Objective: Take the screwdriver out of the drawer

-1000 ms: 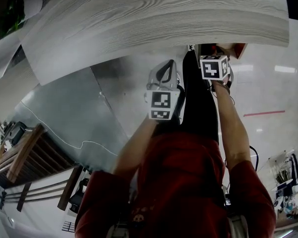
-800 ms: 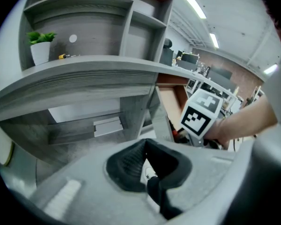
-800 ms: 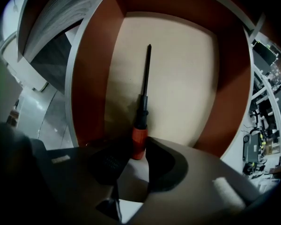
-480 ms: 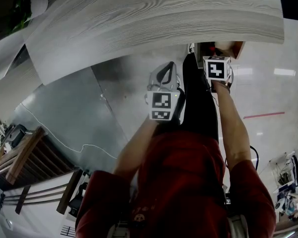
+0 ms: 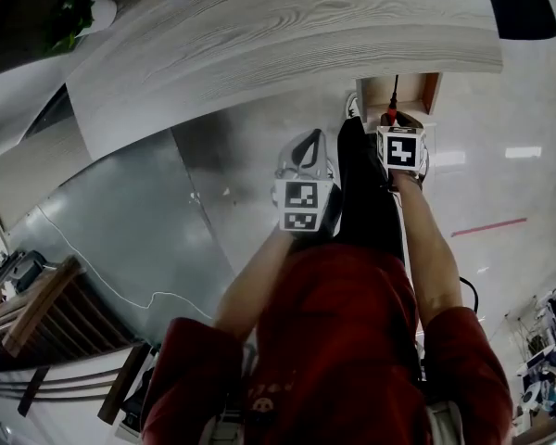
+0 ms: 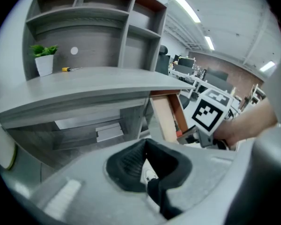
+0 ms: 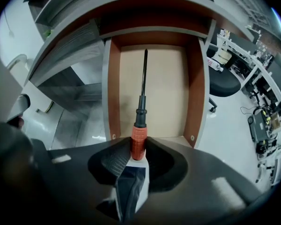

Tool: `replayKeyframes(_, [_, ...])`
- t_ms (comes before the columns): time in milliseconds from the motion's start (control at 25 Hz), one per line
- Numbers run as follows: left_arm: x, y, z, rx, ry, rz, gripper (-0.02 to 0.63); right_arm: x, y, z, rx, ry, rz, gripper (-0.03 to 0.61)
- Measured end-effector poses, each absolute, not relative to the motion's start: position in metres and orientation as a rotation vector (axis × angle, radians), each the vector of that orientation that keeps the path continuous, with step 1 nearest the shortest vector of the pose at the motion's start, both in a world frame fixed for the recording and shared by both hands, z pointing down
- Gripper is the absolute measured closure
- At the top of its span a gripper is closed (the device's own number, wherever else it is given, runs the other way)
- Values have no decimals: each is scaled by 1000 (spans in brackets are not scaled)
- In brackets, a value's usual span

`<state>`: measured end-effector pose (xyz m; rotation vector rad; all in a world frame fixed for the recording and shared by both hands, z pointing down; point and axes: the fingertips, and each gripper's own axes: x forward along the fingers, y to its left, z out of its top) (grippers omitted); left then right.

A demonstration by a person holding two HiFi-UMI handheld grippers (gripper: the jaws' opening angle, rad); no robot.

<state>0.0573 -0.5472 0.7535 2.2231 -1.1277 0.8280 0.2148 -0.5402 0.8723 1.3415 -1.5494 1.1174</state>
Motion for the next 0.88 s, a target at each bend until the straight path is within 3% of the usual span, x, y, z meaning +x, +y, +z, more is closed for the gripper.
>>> replayKeyframes(880, [7,-466,620,2332,-1263,721,612,185,-445,689,1551,-1779,1061,479])
